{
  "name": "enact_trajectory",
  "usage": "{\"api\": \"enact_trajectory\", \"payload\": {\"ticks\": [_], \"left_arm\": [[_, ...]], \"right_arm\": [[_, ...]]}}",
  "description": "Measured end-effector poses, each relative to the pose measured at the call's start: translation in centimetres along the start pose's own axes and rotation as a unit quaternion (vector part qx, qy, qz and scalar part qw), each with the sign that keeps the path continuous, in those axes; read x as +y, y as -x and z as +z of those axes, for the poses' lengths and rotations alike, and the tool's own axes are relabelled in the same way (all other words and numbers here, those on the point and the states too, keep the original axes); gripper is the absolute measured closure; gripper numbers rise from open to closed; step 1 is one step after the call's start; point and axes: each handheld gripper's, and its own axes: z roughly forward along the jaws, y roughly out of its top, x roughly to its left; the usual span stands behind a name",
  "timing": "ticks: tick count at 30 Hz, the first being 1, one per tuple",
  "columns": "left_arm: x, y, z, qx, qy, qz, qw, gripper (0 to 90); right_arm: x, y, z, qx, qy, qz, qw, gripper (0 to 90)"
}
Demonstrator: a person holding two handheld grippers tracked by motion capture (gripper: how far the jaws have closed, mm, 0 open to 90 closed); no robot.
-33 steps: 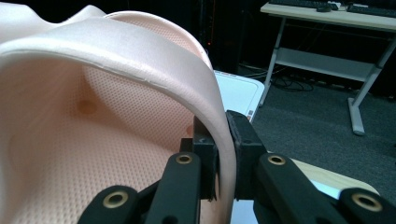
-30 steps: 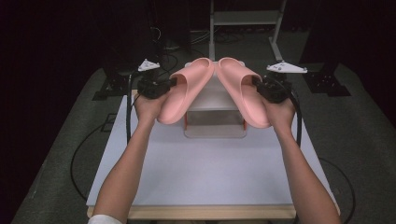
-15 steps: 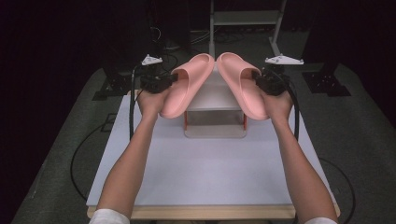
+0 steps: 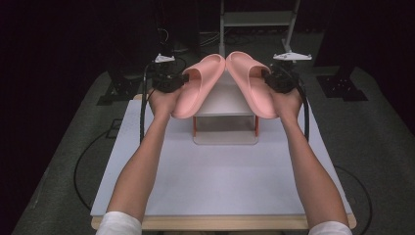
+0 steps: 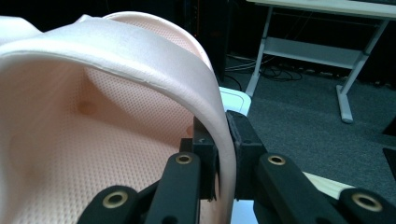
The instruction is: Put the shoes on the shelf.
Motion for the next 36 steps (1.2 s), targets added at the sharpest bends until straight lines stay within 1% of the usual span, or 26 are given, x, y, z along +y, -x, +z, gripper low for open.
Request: {"api": "enact_trajectory", "payload": {"ticks": [4,6,10,15,16,17,21,23,26,27,30,34,36], "left_arm": [[0.3,-0.1,0.4,0.004,-0.001,-0.003,1.0000,83.3],[0.4,-0.1,0.6,0.006,-0.006,-0.002,1.0000,83.3],[0.5,-0.3,1.0,0.012,-0.004,-0.010,0.9999,83.3],[0.2,-0.4,1.7,0.021,-0.016,-0.015,0.9995,83.3],[0.2,-0.4,1.8,0.023,-0.022,-0.011,0.9994,83.2],[0.2,-0.3,2.0,0.025,-0.019,-0.016,0.9994,83.2],[0.1,-0.4,2.5,0.033,-0.025,-0.025,0.9988,83.2],[0.3,-0.3,2.8,0.039,-0.035,-0.020,0.9984,83.2],[0.6,-0.1,3.0,0.044,-0.038,-0.015,0.9982,82.8],[0.7,0.0,3.2,0.044,-0.038,-0.017,0.9982,82.8],[0.8,0.2,3.6,0.051,-0.042,-0.014,0.9977,82.9],[0.6,0.3,4.3,0.056,-0.051,-0.018,0.9970,82.7],[0.6,0.3,4.4,0.057,-0.048,-0.021,0.9970,82.2]], "right_arm": [[-0.2,0.2,0.7,0.000,-0.005,0.007,1.0000,82.7],[-0.2,0.3,1.0,-0.003,-0.008,0.009,0.9999,82.6],[-0.3,0.4,1.4,-0.007,-0.011,0.012,0.9998,82.6],[-0.4,0.3,2.3,-0.009,-0.020,0.019,0.9996,82.6],[-0.4,0.3,2.4,-0.010,-0.021,0.018,0.9996,82.6],[-0.4,0.3,2.5,-0.011,-0.024,0.018,0.9995,82.6],[-0.2,0.2,3.0,-0.017,-0.029,0.021,0.9992,82.6],[0.1,0.1,3.2,-0.020,-0.032,0.018,0.9991,82.6],[0.3,0.0,3.7,-0.025,-0.036,0.016,0.9989,82.5],[0.3,0.1,3.8,-0.027,-0.038,0.016,0.9988,82.5],[0.4,0.1,4.1,-0.034,-0.042,0.022,0.9983,82.5],[0.5,0.2,4.4,-0.041,-0.049,0.022,0.9977,82.2],[0.5,0.3,4.7,-0.045,-0.053,0.022,0.9974,82.0]]}}
